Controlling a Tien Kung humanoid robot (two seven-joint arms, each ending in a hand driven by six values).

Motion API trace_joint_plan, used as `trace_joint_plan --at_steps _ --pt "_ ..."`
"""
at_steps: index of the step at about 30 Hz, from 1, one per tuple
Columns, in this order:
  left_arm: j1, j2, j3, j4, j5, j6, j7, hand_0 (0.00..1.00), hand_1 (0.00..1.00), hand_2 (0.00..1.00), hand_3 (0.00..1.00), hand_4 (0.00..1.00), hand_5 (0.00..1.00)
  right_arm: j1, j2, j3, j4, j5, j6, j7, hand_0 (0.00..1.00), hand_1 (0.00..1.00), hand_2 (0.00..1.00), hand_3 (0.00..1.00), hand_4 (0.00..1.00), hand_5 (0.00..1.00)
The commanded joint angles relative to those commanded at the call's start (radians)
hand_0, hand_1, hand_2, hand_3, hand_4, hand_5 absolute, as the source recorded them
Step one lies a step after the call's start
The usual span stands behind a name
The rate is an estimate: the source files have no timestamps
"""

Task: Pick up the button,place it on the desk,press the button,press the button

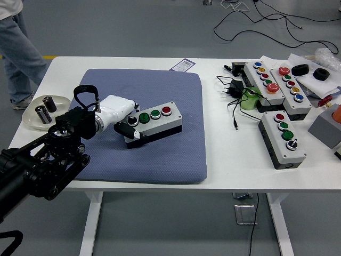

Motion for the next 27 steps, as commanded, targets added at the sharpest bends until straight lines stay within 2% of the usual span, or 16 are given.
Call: trace_joint_plan --at_steps 10,18,21,23,24,27 --pt "-0.056 0.037 0.098 0.044 0.0 0.07 -0.13 0.196 0.187 0.218 0.395 0.117 0.002 0.001 0.0 -0.006 0.0 0.003 0.001 -0.001 0.67 0.645 0.688 0.633 0.312 0.189" --pt "-0.082 0.058 0.137 0.077 0.0 0.161 -0.227 0.214 0.201 0.225 0.393 0.115 0.002 0.001 0.0 -0.008 0.0 0.004 0.001 -0.001 0.67 0.645 0.688 0.633 0.312 0.19" --pt "-0.086 0.059 0.145 0.083 0.0 0.172 -0.244 0.214 0.201 0.225 0.393 0.115 0.002 0.001 0.0 -0.006 0.0 0.002 0.001 -0.002 0.67 0.645 0.688 0.633 0.312 0.19" --pt "-0.086 0.058 0.146 0.088 0.0 0.166 -0.245 0.214 0.201 0.225 0.393 0.115 0.002 0.0 0.001 -0.005 0.0 0.002 0.001 -0.002 0.67 0.645 0.688 0.633 0.312 0.19" --pt "-0.086 0.057 0.147 0.089 0.0 0.163 -0.245 0.261 0.252 0.249 0.413 0.139 0.002 0.0 0.001 -0.004 0.0 0.001 0.001 -0.002 0.67 0.645 0.688 0.633 0.312 0.19" --pt "-0.083 0.056 0.145 0.093 0.0 0.154 -0.243 0.261 0.252 0.249 0.413 0.139 0.002 0.0 0.001 -0.001 0.0 -0.003 0.001 -0.002 0.67 0.645 0.688 0.633 0.312 0.19"
